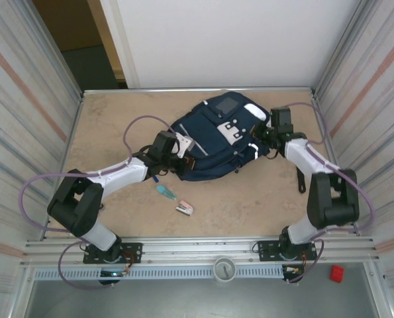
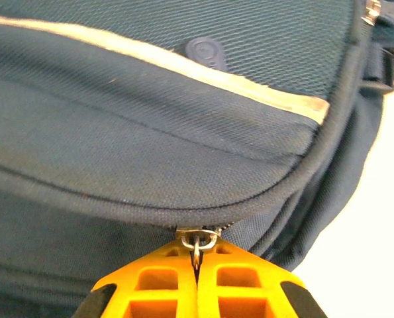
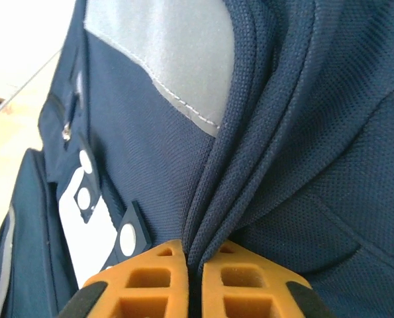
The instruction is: Pack the student bag
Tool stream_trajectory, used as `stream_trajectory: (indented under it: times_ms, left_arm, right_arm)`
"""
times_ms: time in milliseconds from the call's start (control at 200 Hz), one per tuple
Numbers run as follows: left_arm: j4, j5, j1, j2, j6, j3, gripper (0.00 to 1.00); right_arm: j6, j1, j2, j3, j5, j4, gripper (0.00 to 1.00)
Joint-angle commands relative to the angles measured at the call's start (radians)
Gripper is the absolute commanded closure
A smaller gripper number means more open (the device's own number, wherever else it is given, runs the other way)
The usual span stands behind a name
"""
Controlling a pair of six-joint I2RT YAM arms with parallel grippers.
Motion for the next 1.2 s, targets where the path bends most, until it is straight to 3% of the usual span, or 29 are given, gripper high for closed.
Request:
stream_trajectory:
  times_ms: [0,105,230,266,301,411,521,591,641,766,907,1192]
  left_arm:
    - [0.041,0.036,-0.023,0.024,-0.023,0.066,1.00]
    - [0.020,0.000,-0.045,0.055,-0.062,0.130,1.00]
    - [0.020,-0.073,-0.085,0.055,-0.099,0.155,1.00]
    - [0.022,-0.080,-0.090,0.054,-0.113,0.155,1.00]
    - [0.026,-0.083,-0.093,0.053,-0.123,0.154,1.00]
    - [0.030,-0.081,-0.110,0.045,-0.135,0.150,1.00]
    - [0.031,-0.091,-0.130,0.036,-0.129,0.142,1.00]
    - [0.029,-0.090,-0.133,0.037,-0.128,0.137,1.00]
    - [0.029,-0.091,-0.133,0.033,-0.127,0.132,1.00]
    - [0.021,-0.113,-0.133,0.011,-0.109,0.111,1.00]
    - [-0.033,-0.168,-0.119,-0.008,-0.044,0.091,1.00]
    - [-0.100,-0.202,-0.013,-0.008,0.058,0.069,1.00]
  right_arm:
    - [-0.109,-0.013,0.113,0.193,-0.084,-0.098,0.78]
    - [-0.144,-0.019,0.109,0.249,-0.028,-0.213,0.58]
    - [-0.090,0.009,-0.032,0.050,-0.070,-0.165,0.37]
    - [-0.060,0.025,-0.079,-0.024,-0.095,-0.139,0.17]
    - [-0.026,0.053,-0.124,-0.097,-0.111,-0.111,0.09]
    - [0.106,0.180,-0.228,-0.285,-0.136,0.021,0.04]
    - [0.237,0.279,-0.234,-0.370,-0.129,0.173,0.02]
    - [0.267,0.319,-0.200,-0.375,-0.082,0.218,0.07]
    - [0.273,0.326,-0.167,-0.370,-0.079,0.243,0.16]
    - [0.241,0.317,-0.129,-0.366,-0.055,0.266,0.61]
    - [0.172,0.270,-0.164,-0.372,-0.047,0.232,0.99]
    - [0.044,0.105,-0.273,-0.373,-0.111,0.111,1.00]
